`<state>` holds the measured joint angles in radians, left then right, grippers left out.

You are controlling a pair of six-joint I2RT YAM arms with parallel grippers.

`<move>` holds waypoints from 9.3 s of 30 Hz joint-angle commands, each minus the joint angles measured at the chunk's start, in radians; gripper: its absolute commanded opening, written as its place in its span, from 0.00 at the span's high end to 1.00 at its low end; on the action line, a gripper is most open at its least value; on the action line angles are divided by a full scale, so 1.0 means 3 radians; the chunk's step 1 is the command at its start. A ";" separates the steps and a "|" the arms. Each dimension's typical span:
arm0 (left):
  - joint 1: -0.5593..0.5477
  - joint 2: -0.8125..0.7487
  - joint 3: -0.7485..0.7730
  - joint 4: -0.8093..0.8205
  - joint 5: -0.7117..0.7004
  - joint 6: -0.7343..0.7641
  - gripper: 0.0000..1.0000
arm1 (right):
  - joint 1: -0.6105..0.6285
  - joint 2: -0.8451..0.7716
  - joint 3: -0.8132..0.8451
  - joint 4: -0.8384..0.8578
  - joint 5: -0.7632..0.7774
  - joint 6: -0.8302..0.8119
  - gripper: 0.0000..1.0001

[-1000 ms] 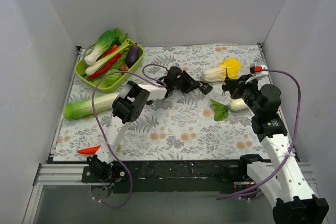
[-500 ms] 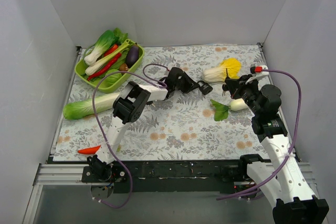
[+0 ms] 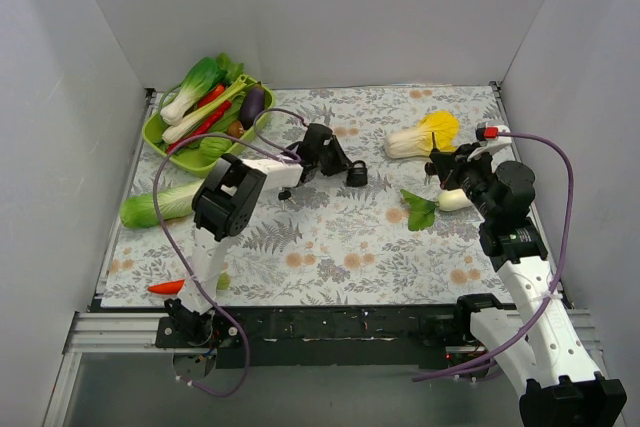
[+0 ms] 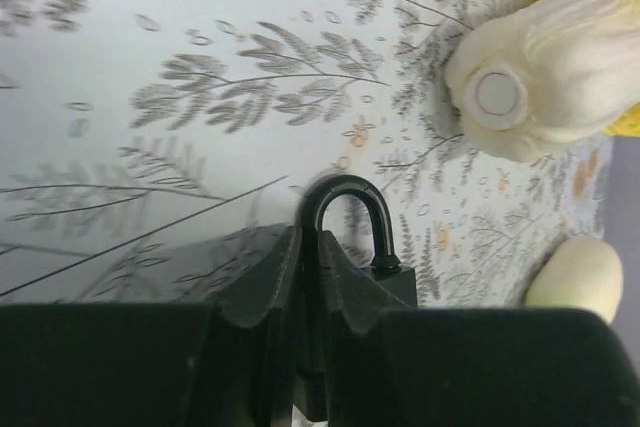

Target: Unlock with the key

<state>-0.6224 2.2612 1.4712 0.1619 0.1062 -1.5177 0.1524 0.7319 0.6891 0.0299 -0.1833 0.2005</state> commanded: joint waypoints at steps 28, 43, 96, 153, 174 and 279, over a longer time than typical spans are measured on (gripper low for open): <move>0.0249 -0.0987 -0.0415 -0.1210 -0.0308 0.1142 0.39 | -0.0002 0.0265 -0.0109 0.0156 -0.0125 -0.0050 0.99; 0.0244 -0.1754 -0.0450 -0.1128 -0.0023 0.0628 0.05 | 0.0549 0.0674 -0.0073 0.0335 -0.0162 -0.0325 0.99; 0.0224 -0.1857 -0.1284 -0.0279 0.0847 -0.1425 0.78 | 0.2775 0.2720 0.0786 0.0994 0.2891 -0.2171 0.99; 0.0566 -0.2669 -0.2367 0.2042 0.2990 0.0176 1.00 | 0.1241 0.1579 0.0188 0.1863 -0.2431 0.0645 0.46; 0.0566 -0.2756 -0.2424 0.2354 0.3169 0.0033 1.00 | 0.1241 0.1738 0.0045 0.2083 -0.2339 0.0937 0.48; -0.0283 -0.0328 0.0639 -0.2738 -0.1060 0.0815 0.24 | 0.1374 -0.0087 -0.1075 0.0913 -0.0156 0.0482 0.99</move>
<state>-0.7010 2.1437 1.6203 -0.5507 -0.1436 -1.2907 0.5694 0.7223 0.3817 0.2501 -0.2344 0.3576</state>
